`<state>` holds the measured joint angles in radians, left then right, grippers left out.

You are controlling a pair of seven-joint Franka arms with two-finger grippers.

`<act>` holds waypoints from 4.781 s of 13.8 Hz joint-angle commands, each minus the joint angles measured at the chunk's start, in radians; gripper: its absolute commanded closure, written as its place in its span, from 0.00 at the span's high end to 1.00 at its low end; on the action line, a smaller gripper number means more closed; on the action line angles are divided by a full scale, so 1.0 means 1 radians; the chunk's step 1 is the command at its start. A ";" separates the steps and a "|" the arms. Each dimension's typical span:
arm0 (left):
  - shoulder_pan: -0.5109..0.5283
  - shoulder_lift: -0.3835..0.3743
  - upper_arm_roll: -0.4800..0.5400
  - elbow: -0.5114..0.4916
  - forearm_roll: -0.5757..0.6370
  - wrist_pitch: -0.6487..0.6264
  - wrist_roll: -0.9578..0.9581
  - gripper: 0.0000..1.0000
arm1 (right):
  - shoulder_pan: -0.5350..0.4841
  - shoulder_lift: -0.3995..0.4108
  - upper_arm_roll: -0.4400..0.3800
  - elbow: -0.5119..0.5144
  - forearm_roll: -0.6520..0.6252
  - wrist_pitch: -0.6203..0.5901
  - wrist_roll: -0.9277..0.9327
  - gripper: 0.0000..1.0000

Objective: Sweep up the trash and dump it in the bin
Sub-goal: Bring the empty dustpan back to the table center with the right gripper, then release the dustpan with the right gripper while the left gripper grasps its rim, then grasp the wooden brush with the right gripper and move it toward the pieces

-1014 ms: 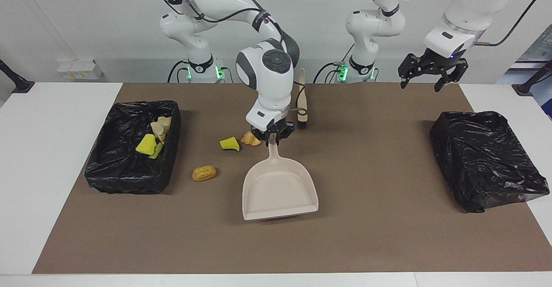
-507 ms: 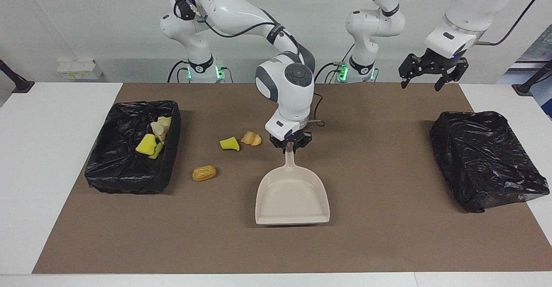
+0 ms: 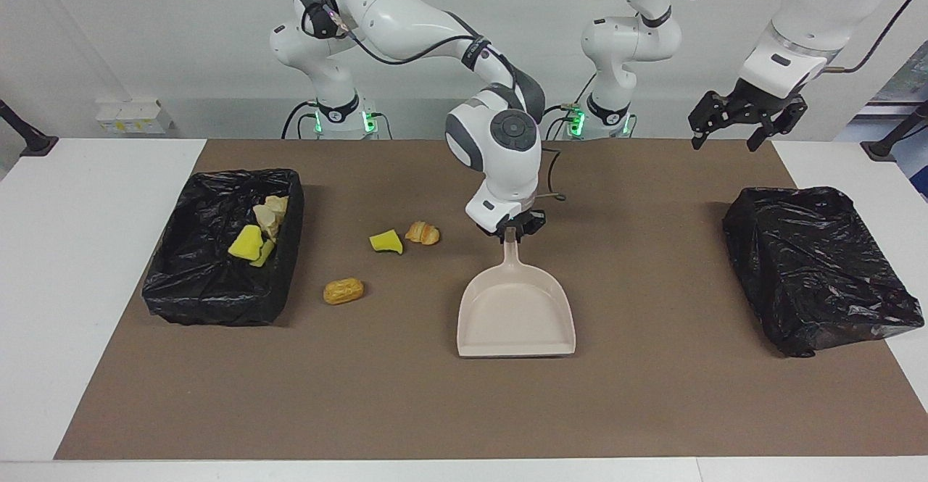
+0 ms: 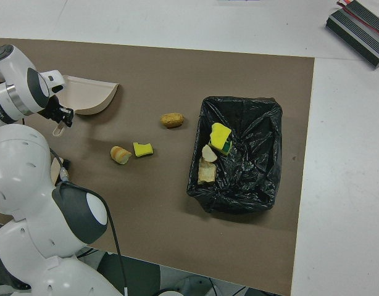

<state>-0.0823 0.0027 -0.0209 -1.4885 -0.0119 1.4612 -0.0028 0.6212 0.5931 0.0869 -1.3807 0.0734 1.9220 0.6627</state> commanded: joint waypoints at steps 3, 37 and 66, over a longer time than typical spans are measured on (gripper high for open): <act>0.006 -0.010 -0.004 -0.001 0.012 -0.009 -0.008 1.00 | 0.028 -0.024 0.002 -0.069 0.005 0.014 0.047 0.99; -0.389 0.124 -0.105 -0.404 -0.033 0.562 -0.511 1.00 | 0.318 -0.496 0.005 -0.799 0.167 0.262 0.376 0.11; -0.328 0.111 -0.088 -0.520 0.251 0.719 0.163 0.11 | -0.478 -0.503 -0.002 -0.649 -0.455 -0.008 -0.504 0.00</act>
<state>-0.4484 0.1686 -0.1030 -2.0029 0.2235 2.2367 -0.0136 0.1832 0.0055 0.0697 -2.0979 -0.3257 1.8844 0.2285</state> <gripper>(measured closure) 0.678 0.740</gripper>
